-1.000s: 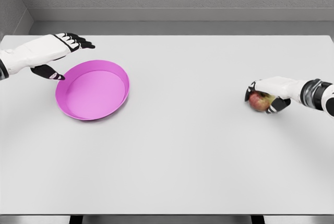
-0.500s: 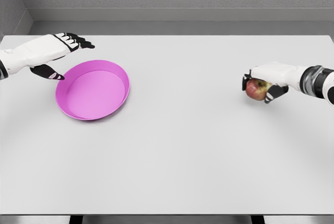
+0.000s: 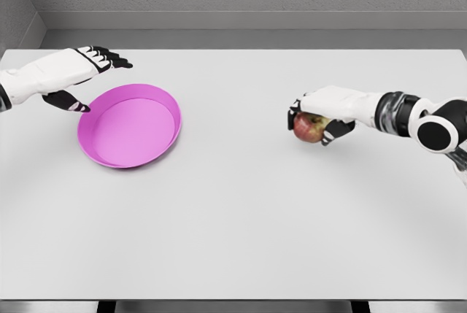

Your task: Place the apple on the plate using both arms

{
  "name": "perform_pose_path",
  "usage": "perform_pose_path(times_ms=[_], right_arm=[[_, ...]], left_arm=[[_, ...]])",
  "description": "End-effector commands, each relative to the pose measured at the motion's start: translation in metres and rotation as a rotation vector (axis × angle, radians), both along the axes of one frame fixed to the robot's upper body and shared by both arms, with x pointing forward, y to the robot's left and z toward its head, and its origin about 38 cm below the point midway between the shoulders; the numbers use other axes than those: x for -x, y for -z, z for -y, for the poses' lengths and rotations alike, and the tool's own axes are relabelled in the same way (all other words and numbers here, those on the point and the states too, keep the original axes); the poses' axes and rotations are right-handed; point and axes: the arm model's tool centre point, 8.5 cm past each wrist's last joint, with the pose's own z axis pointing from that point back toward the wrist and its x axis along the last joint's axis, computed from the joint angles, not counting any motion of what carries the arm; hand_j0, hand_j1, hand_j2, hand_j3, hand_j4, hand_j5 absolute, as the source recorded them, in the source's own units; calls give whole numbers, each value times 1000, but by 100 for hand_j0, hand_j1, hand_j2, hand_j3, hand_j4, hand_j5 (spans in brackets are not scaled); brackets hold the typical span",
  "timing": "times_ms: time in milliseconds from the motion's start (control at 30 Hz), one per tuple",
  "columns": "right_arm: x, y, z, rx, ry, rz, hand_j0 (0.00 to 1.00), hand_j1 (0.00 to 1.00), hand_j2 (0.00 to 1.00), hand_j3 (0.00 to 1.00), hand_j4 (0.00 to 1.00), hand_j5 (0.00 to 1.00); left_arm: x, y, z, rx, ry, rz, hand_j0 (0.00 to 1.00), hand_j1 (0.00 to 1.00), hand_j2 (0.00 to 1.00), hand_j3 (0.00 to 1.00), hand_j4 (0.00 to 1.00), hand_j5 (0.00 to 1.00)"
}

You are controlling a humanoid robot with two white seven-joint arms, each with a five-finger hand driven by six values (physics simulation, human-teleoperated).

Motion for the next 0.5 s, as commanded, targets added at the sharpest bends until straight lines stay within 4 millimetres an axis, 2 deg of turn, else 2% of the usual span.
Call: perform_pose_path(times_ms=[0, 200, 467], right_arm=[[2, 3, -19, -29, -48, -4, 54, 54, 54, 54, 54, 54], [5, 0, -55, -79, -128, 1, 54, 54, 54, 54, 54, 54], [11, 1, -88, -113, -193, -8, 54, 54, 54, 54, 54, 54]], left_arm=[[0, 0, 0, 6, -1, -1, 100, 100, 100, 100, 100, 100], [0, -1, 0, 6, -2, 0, 100, 100, 100, 100, 100, 100], [0, -1, -1, 5, -3, 0, 100, 100, 100, 100, 100, 100]])
